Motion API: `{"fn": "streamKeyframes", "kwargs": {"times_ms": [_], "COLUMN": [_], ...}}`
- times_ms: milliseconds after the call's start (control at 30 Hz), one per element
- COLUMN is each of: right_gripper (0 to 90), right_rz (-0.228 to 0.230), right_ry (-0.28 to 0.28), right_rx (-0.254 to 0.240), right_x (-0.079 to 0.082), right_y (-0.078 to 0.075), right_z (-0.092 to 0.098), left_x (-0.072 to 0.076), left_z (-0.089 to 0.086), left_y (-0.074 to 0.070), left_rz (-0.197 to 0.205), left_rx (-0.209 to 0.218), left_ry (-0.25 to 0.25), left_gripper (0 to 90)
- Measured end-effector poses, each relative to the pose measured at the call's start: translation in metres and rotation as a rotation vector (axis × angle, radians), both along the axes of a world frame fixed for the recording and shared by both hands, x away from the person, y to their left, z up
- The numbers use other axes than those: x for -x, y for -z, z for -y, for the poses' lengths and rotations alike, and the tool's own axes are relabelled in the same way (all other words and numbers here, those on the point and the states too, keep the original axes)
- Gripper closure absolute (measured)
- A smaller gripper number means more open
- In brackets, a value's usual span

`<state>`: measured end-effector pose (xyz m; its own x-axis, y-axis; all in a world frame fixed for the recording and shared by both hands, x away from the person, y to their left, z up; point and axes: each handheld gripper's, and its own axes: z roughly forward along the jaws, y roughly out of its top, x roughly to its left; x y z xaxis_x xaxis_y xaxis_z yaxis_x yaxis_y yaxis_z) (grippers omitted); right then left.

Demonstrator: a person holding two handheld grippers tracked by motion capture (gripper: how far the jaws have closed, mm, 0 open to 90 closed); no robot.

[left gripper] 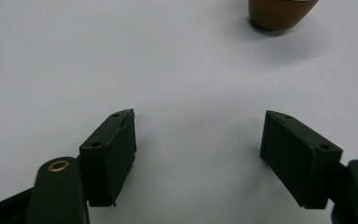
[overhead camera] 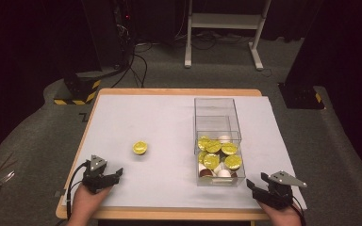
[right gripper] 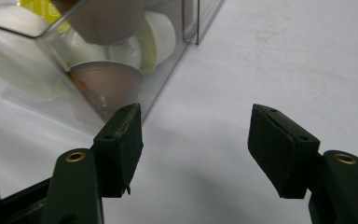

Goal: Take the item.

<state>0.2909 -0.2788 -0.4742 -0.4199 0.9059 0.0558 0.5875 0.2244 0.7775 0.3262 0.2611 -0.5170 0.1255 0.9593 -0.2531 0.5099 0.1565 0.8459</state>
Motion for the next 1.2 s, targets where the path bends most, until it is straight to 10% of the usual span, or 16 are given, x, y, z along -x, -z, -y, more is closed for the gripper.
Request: {"fn": "streamKeyframes", "kwargs": {"times_ms": [1200], "right_gripper": [27.6], "right_rz": [0.006], "right_ry": [-0.145], "right_rx": [-0.042], "right_x": [-0.001], "right_y": [0.0], "right_z": [-0.049], "left_x": [0.0], "left_z": [-0.001], "left_y": [0.0], "left_rz": [-0.002], "left_rx": [0.0], "left_ry": [0.007], "left_gripper": [26.4]}}
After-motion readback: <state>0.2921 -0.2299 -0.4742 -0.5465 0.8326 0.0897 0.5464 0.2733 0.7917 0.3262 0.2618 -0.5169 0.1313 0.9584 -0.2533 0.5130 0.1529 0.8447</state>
